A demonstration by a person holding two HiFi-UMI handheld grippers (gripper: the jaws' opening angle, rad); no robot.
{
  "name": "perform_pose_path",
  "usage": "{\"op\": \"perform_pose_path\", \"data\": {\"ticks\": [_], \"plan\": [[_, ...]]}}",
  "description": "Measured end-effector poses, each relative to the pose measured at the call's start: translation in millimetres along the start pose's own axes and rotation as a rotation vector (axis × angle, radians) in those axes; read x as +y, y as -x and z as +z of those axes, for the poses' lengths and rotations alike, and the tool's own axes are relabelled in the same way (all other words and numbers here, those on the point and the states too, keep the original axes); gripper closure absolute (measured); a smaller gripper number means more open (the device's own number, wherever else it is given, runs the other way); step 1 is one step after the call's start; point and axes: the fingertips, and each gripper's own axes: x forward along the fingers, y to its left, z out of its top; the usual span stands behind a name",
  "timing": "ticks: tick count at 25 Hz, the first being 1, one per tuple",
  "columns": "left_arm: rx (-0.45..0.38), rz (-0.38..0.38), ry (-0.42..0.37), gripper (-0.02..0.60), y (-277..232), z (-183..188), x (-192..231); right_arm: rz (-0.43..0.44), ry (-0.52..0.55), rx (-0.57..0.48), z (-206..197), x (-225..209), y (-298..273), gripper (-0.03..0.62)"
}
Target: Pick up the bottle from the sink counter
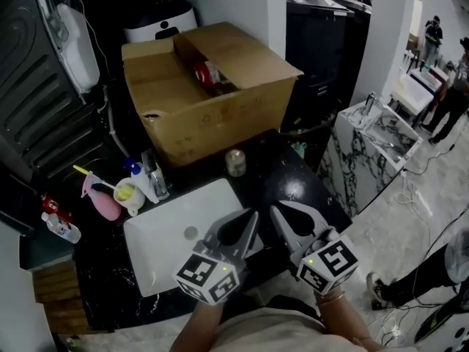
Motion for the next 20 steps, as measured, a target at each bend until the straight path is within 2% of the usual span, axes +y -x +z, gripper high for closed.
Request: {"op": "perform_pose_path", "data": {"ticks": [14, 20], "plan": [[0.057, 0.031, 0.049, 0.575, -13.1, -19.2, 38.8, 0.033, -0.052, 0.086, -34.1, -8.8, -41.8, 0.591], [0.064, 0.063, 0.076, 0.575, -23.9, -26.5, 56.5, 0.050, -0.035, 0.106, -37.0, -18.2, -48.5, 0.591]]}}
